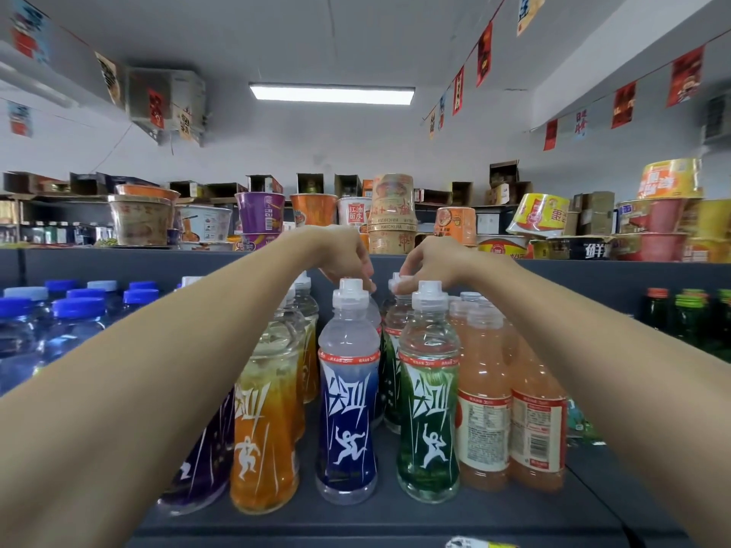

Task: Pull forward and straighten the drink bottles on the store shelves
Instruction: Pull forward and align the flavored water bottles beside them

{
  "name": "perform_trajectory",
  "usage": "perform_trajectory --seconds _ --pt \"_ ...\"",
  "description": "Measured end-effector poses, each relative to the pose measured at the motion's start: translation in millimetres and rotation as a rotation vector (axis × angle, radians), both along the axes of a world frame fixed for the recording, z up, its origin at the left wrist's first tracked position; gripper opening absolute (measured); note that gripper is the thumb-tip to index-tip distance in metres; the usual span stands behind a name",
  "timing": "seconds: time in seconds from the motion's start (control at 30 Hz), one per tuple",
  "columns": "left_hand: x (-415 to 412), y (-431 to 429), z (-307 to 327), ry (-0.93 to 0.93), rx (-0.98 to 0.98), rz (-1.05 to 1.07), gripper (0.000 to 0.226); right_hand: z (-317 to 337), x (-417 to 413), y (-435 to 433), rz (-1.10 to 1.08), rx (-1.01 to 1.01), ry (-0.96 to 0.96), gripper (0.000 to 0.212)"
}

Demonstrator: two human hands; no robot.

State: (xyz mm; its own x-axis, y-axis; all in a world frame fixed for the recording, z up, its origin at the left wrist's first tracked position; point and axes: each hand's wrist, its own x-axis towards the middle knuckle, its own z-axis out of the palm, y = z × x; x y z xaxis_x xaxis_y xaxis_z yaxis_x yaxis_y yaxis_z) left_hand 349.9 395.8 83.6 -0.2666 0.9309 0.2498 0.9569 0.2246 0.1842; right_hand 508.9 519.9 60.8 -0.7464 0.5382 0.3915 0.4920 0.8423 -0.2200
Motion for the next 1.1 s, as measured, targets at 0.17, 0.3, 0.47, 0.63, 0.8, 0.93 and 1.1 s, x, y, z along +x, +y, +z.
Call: perform_trajectory --seconds 0.17,0.3,0.47,0.63,0.8,0.93,1.1 --pt "8 6 -3 0.063 0.066 -0.002 0.027 -2 5 -1 0.040 -0.064 -0.015 0.036" --pt "8 3 -3 0.107 0.109 -0.001 0.005 -1 8 -1 0.070 -0.102 0.013 0.033" --pt "0 -5 -2 0.073 0.113 -0.021 0.021 -1 7 -3 0.050 -0.132 0.004 0.039" --pt "-4 -9 0 -0.011 0.072 -0.072 0.033 -1 5 -2 -0.007 -0.135 0.036 0.049" --pt "-10 -12 2 -0.131 0.009 -0.104 0.038 5 8 -2 0.039 -0.186 0.006 0.038" --pt "-12 -7 -3 -0.066 -0.032 -0.021 0.023 4 8 -1 0.079 -0.183 -0.008 0.029" --pt "-10 -7 -4 -0.075 -0.027 -0.034 0.030 1 8 2 0.102 -0.164 -0.004 0.030"
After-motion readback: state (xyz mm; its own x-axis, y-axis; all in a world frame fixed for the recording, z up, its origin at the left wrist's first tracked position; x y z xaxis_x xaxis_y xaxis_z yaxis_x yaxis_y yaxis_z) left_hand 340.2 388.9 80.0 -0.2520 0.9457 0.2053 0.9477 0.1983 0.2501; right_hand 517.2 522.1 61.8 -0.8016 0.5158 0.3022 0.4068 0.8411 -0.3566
